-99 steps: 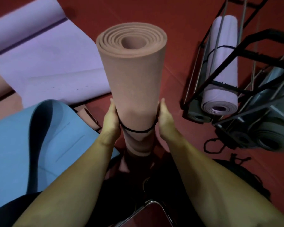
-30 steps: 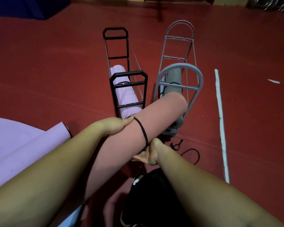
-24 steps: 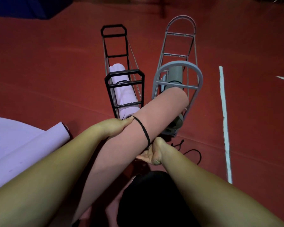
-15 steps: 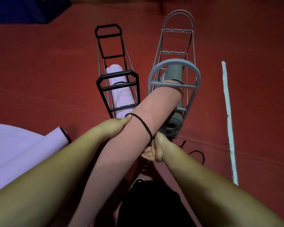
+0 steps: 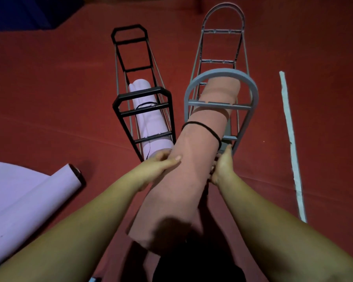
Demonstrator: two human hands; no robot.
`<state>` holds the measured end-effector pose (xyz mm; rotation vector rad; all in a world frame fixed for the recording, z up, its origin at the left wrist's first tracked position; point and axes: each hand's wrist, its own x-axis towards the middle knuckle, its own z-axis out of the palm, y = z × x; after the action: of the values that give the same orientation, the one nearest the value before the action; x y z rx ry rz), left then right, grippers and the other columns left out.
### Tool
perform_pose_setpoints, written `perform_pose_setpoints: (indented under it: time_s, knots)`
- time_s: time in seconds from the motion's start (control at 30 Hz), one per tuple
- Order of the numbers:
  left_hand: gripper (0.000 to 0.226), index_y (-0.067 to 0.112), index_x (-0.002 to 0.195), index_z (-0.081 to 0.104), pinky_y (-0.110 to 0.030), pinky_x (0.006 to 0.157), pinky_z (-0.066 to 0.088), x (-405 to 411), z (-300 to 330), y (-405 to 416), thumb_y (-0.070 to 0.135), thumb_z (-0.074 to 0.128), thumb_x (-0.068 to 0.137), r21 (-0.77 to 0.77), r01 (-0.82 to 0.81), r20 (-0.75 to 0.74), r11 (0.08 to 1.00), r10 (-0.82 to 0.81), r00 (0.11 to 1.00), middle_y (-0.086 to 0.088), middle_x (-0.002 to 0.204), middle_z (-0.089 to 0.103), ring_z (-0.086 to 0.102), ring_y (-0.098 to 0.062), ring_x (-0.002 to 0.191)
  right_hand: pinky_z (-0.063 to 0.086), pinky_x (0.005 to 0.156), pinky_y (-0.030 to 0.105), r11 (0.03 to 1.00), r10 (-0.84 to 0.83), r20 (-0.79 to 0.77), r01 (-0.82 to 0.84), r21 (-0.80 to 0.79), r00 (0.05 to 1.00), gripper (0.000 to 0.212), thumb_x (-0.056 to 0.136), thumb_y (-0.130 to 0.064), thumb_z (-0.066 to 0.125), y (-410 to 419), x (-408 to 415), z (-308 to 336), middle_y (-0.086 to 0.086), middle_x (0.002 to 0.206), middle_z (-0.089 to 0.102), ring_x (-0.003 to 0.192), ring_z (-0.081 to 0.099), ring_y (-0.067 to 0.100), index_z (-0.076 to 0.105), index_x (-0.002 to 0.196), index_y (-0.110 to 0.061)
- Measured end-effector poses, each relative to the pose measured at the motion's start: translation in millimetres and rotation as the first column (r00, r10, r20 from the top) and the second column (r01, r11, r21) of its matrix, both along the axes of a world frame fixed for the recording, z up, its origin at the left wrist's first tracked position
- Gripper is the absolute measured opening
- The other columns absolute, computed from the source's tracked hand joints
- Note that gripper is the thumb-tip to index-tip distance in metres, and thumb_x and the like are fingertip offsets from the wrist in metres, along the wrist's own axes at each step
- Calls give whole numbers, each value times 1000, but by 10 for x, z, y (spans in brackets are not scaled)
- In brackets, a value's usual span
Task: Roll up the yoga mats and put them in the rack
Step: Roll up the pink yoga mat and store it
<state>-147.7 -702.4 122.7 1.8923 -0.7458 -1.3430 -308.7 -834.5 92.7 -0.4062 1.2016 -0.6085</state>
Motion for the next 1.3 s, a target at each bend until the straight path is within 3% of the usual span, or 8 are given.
perform_pose_setpoints:
  time_s: [0.1,0.23,0.4,0.5,0.7,0.97,1.2,1.3]
  knots:
    - [68,33,138,39,-21,77,52,-182,-85,-56,48,75,82,34,33,-26,999,-32,999,11,126,61,64,-4,102,35,35,16,995,-78,-1,77,-55,997,56,97,-66,32,-190,-16,-62,1,52,53,34,48,11,54,105,-15]
    - [68,27,133,37,-21,82,50,-479,-169,-246,31,81,81,-61,-31,77,998,35,996,8,119,62,63,-9,99,51,64,29,991,-15,15,17,-134,1000,41,97,-54,48,-350,-68,-49,5,70,63,62,59,21,64,94,-16]
    - [108,20,144,36,-39,105,47,-793,-173,-573,65,80,57,-140,-219,93,966,233,968,0,134,59,60,-20,116,56,60,29,964,127,55,-110,-244,990,33,92,-42,58,-568,-259,-38,8,88,70,76,68,23,63,107,-13]
    - [130,20,150,29,-42,106,44,-907,-162,-619,79,67,40,-106,-236,150,966,250,956,-6,140,53,56,-26,123,54,92,44,936,201,41,-180,-303,979,63,82,-38,70,-575,-507,-233,8,123,66,111,65,25,46,138,-20]
    - [124,18,146,32,-42,105,46,-984,-223,-516,72,74,43,-96,-244,159,965,257,953,-4,137,55,57,-25,121,55,85,38,850,499,-58,-501,-161,865,89,61,-71,77,109,-1122,-500,-7,130,63,111,61,16,45,140,-43]
    - [99,24,137,43,-43,104,48,-1154,-370,-139,73,76,58,-108,-351,-184,930,328,927,5,125,65,65,-15,109,54,82,30,862,337,-138,-365,-353,931,103,61,-47,80,471,-1008,-357,-3,127,62,107,66,14,32,151,-30]
    - [84,32,129,49,-40,104,48,-978,-278,-520,71,74,59,-235,-244,-57,941,237,970,12,119,67,65,-11,108,57,79,29,874,232,-125,-264,-409,965,60,89,-31,70,114,-861,-223,-6,118,65,99,69,10,42,141,-28]
    - [79,30,141,43,-32,102,46,-827,-175,-868,60,76,75,-236,-201,-39,951,197,980,10,122,62,62,-13,108,55,92,42,873,203,-126,-237,-425,971,77,83,-44,74,-297,-711,-173,1,130,62,107,67,18,38,148,-22]
